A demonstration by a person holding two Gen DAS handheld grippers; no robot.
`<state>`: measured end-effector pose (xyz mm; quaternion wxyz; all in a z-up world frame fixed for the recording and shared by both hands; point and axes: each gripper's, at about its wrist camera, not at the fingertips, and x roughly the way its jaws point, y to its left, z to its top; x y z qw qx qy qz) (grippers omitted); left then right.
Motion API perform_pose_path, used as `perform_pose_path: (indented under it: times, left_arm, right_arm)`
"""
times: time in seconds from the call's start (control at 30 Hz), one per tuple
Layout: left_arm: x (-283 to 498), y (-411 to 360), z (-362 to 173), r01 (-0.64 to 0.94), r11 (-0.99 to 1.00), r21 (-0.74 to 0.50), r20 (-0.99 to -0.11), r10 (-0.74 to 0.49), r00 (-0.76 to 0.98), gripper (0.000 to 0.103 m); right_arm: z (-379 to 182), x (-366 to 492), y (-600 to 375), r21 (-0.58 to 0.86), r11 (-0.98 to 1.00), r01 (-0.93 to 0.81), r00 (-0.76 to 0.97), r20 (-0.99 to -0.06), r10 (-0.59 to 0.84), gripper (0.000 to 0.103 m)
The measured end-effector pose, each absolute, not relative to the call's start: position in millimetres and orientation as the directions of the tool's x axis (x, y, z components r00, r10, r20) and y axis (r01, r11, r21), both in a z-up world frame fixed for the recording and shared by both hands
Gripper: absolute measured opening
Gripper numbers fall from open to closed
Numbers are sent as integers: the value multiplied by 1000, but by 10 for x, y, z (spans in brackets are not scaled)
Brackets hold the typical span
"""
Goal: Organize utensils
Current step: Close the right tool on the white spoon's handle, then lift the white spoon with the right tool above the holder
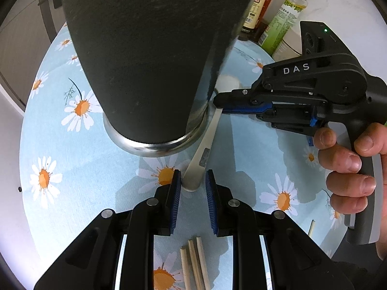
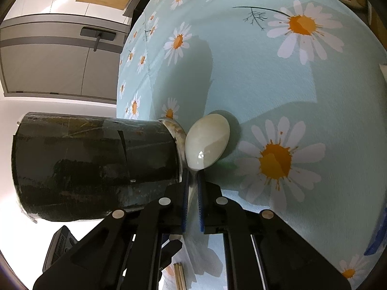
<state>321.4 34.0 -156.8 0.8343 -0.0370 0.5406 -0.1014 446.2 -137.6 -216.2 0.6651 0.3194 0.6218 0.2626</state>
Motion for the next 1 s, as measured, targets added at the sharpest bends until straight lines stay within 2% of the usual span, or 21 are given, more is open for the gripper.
perform_pose_path:
  times: [0.3, 0.43, 0.8, 1.0]
  left_arm:
    - [3199, 240, -1479, 165, 971, -176, -884, -229, 408, 20]
    - [3170, 120, -1423, 203, 972, -116, -882, -195, 429, 20]
    - [3054, 23, -1335, 247, 963, -109, -863, -215, 457, 17]
    - [2947, 49, -1080, 255, 959, -124, -835, -240, 495, 16]
  right_arm:
    - [-1937, 4436, -1540, 753, 658, 1, 131, -653, 746, 7]
    - [-1788, 4381, -1560, 759, 650, -42, 138, -640, 756, 7]
    - [-1315, 4189, -1552, 708, 670, -223, 190, -643, 742, 7]
    - [-971, 4068, -1470, 653, 666, -361, 230, -630, 742, 7]
